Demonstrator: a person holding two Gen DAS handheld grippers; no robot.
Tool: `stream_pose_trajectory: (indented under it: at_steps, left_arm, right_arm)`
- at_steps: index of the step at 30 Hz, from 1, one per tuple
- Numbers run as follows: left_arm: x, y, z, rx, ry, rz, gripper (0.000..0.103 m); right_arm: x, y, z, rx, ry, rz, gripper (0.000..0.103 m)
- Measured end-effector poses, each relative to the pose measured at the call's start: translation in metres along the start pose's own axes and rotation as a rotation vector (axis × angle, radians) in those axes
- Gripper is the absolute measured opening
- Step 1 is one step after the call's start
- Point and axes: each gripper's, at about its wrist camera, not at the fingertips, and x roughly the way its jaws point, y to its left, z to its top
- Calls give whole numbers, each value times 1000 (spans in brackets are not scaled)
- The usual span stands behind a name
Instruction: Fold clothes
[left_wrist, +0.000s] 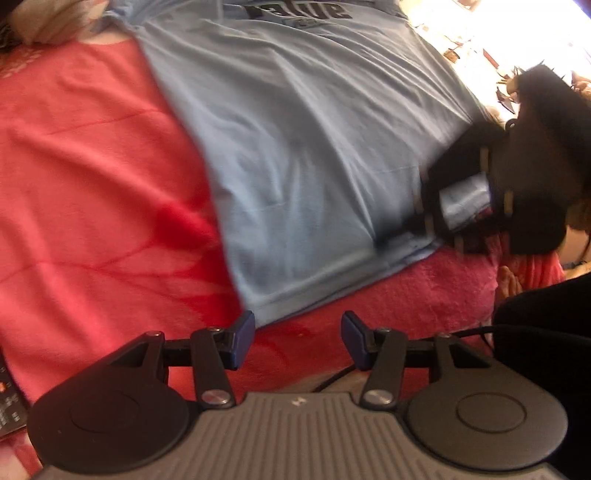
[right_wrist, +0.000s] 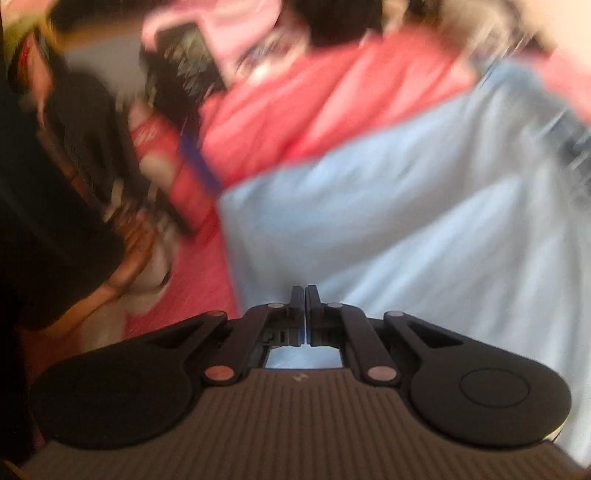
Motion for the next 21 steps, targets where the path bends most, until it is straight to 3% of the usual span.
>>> stream_pose_trajectory:
  at_steps: [4, 6, 10, 16, 17, 19, 21]
  left_arm:
    - [-11, 11, 1, -44, -29, 37, 53]
    - [-16, 19, 6, -88, -56, 57, 53]
    - [-19, 35, 21, -185, -119, 91, 53]
    - [-16, 51, 29, -294, -153, 139, 53]
    - [-16, 52, 28, -295, -151, 144, 53]
    - [-15, 58, 25, -296, -144, 151, 53]
    - [-17, 66, 19, -306, -138, 146, 53]
  right_arm:
    - [1, 23, -8, -64, 61, 185, 1]
    - [-10, 16, 4, -77, 6, 137, 1]
    - [-14, -35, 40, 109, -189, -3, 2]
    - [44, -19, 37, 150, -167, 149, 2]
    - [48, -4, 35, 125, -141, 239, 2]
    - [43, 17, 34, 37, -124, 272, 2]
    - [28, 10, 38, 48, -175, 228, 2]
